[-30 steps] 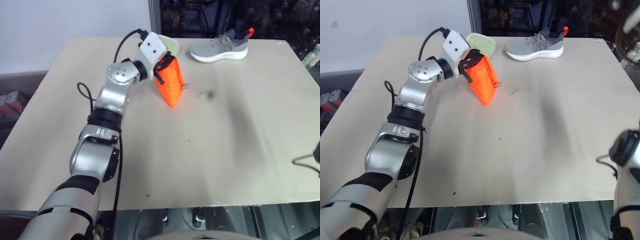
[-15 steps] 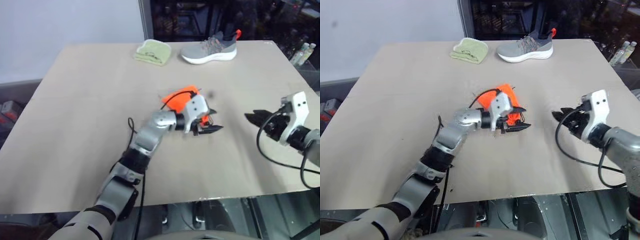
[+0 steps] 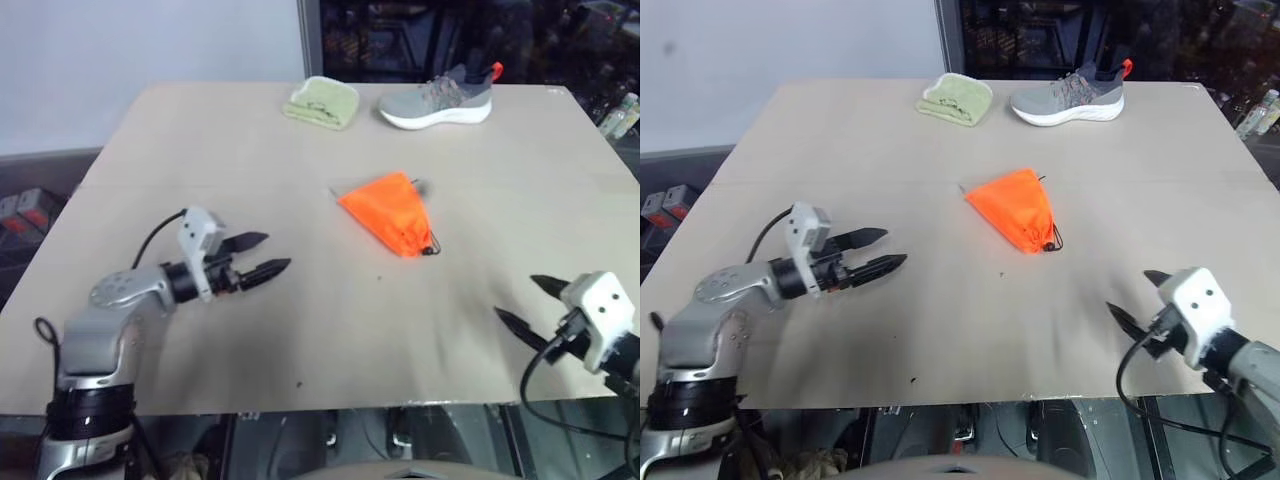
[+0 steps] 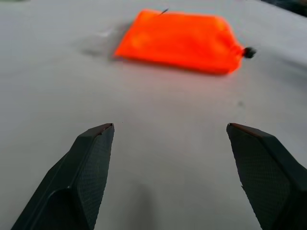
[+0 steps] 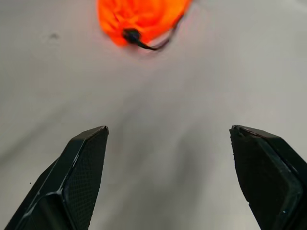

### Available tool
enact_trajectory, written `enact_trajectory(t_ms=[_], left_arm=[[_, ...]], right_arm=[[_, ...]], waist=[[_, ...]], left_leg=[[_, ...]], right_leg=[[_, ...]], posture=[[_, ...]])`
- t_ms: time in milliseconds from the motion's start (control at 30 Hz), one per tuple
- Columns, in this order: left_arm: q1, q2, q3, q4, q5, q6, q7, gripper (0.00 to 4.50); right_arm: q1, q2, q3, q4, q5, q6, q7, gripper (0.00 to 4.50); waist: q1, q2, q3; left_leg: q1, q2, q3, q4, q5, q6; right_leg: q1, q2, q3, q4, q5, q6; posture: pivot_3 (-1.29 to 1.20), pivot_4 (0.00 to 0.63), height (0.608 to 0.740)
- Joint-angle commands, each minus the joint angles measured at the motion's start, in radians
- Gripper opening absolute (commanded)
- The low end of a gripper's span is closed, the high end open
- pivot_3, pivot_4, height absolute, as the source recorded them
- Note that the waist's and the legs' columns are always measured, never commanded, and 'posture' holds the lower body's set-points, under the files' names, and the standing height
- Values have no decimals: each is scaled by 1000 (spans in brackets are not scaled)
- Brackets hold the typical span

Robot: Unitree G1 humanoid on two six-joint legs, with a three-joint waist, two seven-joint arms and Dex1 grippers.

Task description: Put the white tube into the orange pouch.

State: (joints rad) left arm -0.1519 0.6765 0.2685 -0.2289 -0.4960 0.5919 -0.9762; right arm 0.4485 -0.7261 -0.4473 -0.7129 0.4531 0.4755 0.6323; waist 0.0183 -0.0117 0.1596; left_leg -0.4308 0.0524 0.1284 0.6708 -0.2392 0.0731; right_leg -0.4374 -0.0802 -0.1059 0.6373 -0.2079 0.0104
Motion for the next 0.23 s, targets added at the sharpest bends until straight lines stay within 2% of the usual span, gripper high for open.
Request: enact_trajectory(t_ms=[33, 233], left_arm=[[112, 45, 92, -142, -73, 10, -15, 3862], [237, 91, 140, -206, -114, -12, -47, 3862]], right_arm=[[11, -16, -85, 11, -2, -67, 68, 4097], [-88, -82, -72, 87, 34, -51, 148, 4097]], waist=[[-5, 0, 0], [-8, 2, 0]], left_leg=[[2, 0, -1, 0, 0, 0], [6, 2, 0, -1, 0, -1]], right_leg=[[1, -6, -1, -1, 0, 0], [3, -10, -6, -3, 0, -1]], posture=[[0, 150, 740], [0, 150, 740]])
